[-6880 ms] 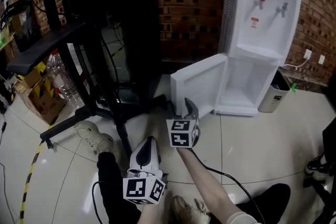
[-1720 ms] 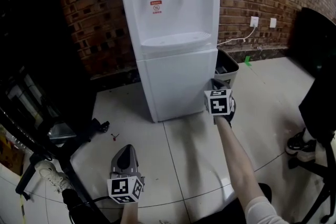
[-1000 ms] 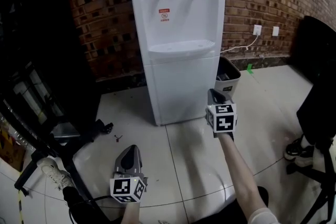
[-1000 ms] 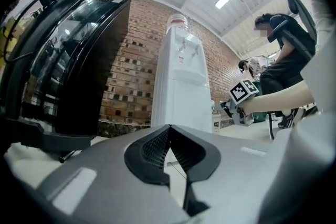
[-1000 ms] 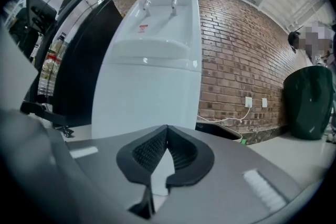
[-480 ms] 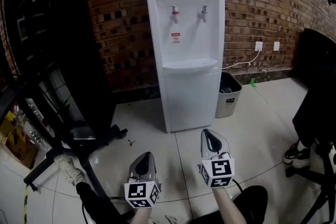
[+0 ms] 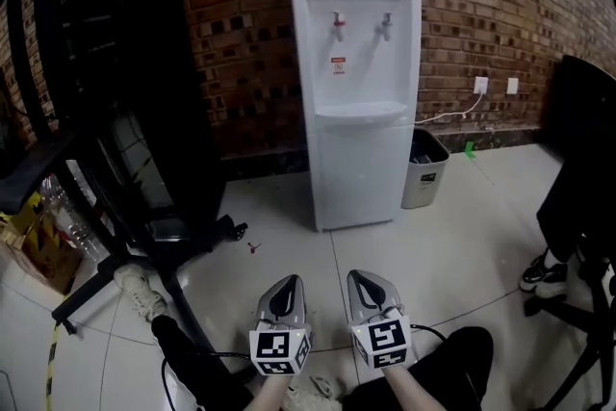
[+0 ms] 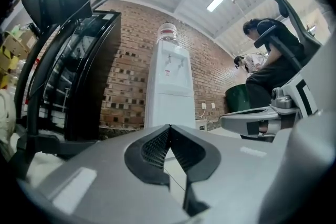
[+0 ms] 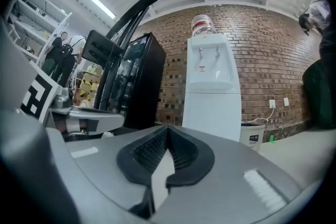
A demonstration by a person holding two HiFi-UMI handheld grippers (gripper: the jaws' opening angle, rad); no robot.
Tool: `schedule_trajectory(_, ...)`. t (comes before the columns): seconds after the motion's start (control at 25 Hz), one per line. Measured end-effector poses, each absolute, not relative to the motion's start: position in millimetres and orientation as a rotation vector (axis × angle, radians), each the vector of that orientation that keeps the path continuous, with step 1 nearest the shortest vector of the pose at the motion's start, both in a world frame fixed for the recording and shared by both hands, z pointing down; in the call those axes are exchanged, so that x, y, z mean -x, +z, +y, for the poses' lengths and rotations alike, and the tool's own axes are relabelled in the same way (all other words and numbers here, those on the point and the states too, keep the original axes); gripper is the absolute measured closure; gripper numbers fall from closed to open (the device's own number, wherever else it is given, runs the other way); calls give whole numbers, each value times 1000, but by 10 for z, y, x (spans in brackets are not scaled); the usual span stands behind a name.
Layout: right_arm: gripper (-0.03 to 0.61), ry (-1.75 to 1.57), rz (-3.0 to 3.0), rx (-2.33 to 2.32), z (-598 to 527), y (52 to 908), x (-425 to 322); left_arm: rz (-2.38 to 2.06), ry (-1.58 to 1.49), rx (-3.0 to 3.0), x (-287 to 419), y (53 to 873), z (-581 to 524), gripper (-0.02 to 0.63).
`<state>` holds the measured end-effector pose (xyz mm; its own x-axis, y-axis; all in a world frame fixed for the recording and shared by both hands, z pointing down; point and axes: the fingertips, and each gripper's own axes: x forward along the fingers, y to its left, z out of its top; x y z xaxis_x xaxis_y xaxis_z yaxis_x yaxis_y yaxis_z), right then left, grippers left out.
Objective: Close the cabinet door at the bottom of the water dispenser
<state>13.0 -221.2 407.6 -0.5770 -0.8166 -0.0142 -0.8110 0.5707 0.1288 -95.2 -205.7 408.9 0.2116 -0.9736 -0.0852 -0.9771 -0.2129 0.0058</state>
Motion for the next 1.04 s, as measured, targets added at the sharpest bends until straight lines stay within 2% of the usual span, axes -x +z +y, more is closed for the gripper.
schedule_trajectory(0.52,578,-155,-2725,-1515,-2249,4015,-319,1950,146,2409,951,4033,-2084,600)
schedule_trajectory(1.04,578,-178,-2717,-1489,-2243,4090,-167,1913,155,2432,850,3982,-2112,600)
